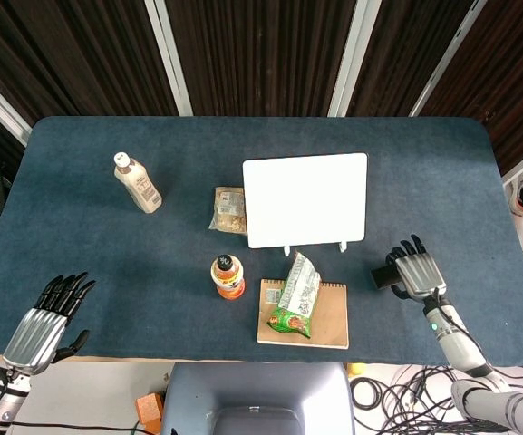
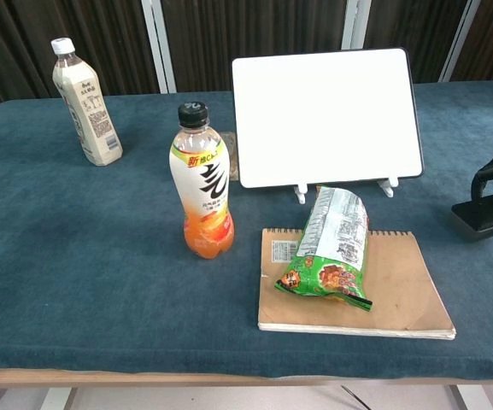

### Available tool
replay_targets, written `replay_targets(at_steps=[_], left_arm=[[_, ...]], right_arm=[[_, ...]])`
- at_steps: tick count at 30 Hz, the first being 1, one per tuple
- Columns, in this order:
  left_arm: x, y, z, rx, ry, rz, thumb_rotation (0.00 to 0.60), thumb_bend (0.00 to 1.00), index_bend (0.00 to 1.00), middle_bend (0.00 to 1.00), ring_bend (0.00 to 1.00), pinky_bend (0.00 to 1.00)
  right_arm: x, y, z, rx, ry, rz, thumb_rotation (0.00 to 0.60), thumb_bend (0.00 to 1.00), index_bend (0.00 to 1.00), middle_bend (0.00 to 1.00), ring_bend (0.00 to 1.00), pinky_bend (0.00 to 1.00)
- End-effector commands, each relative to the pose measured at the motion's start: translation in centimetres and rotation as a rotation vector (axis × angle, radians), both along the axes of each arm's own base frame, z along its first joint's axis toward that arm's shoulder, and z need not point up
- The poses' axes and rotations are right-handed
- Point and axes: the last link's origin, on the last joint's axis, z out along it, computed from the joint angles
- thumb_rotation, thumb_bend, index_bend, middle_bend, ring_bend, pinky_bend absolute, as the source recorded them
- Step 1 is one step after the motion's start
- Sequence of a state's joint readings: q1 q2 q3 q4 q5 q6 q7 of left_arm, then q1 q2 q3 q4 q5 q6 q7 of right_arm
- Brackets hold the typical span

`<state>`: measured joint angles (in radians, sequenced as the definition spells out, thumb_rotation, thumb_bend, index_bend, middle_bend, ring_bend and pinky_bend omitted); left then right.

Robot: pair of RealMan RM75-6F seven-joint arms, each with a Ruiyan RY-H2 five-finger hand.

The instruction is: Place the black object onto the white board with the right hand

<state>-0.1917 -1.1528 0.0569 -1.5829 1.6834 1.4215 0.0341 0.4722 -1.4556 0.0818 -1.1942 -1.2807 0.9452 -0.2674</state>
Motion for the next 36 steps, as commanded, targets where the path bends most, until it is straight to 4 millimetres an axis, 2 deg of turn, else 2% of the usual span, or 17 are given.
replay_targets(at_steps=[1,4,6,10,14,17,22,27,33,36], left_arm=[[0.0,0.0,0.0,0.000,-0.001,0.000,0.600,0.34,0.00,0.00,0.00,0.06],[0.0,-0.1,0.0,-0.002,-0.001,0.000,0.600,0.34,0.00,0.00,0.00,0.06],[0.0,-0.1,0.0,-0.004,-0.002,-0.002,0.600,0.34,0.00,0.00,0.00,0.06],[0.0,-0.1,0.0,-0.005,-0.003,-0.006,0.600,0.34,0.00,0.00,0.00,0.06],[0.0,-0.1,0.0,-0.005,-0.009,-0.007,0.600,0.34,0.00,0.00,0.00,0.06],[0.1,-0.2,-0.1,-0.004,-0.012,-0.016,0.600,0.33,0.00,0.00,0.00,0.06],[0.1,0.1,-0.3,-0.009,-0.008,-0.021,0.600,0.34,0.00,0.00,0.00,0.06],[0.2,0.2,-0.5,-0.017,-0.003,-0.022,0.600,0.33,0.00,0.00,0.00,0.06],[0.1,0.4,-0.4,-0.019,-0.007,-0.019,0.600,0.34,0.00,0.00,0.00,0.06],[0.1,0.4,-0.4,-0.023,-0.007,-0.017,0.600,0.34,0.00,0.00,0.00,0.06]], right_arm=[[0.2,0.0,-0.2,-0.010,-0.003,0.015,0.600,0.23,0.58,0.35,0.24,0.19],[0.1,0.2,-0.3,-0.025,0.006,0.032,0.600,0.23,0.72,0.45,0.35,0.32],[0.0,0.2,-0.4,-0.036,0.010,0.043,0.600,0.23,0.77,0.49,0.40,0.36],[0.0,0.3,-0.5,-0.052,0.010,0.057,0.600,0.23,0.85,0.55,0.46,0.40],[0.8,0.2,-0.4,-0.095,-0.011,0.108,0.600,0.24,0.87,0.57,0.48,0.42],[2.4,-0.4,0.2,-0.168,-0.019,0.204,0.600,0.24,0.87,0.57,0.48,0.41],[7.2,-2.4,0.2,-0.308,0.015,0.415,0.600,0.24,0.87,0.57,0.48,0.39],[11.6,-5.2,-0.5,-0.422,0.211,0.609,0.600,0.24,0.88,0.57,0.49,0.38],[14.4,-8.5,-2.1,-0.478,0.458,0.722,0.600,0.24,0.88,0.58,0.50,0.38],[15.0,-9.5,-2.9,-0.497,0.532,0.754,0.600,0.24,0.88,0.58,0.50,0.38]])
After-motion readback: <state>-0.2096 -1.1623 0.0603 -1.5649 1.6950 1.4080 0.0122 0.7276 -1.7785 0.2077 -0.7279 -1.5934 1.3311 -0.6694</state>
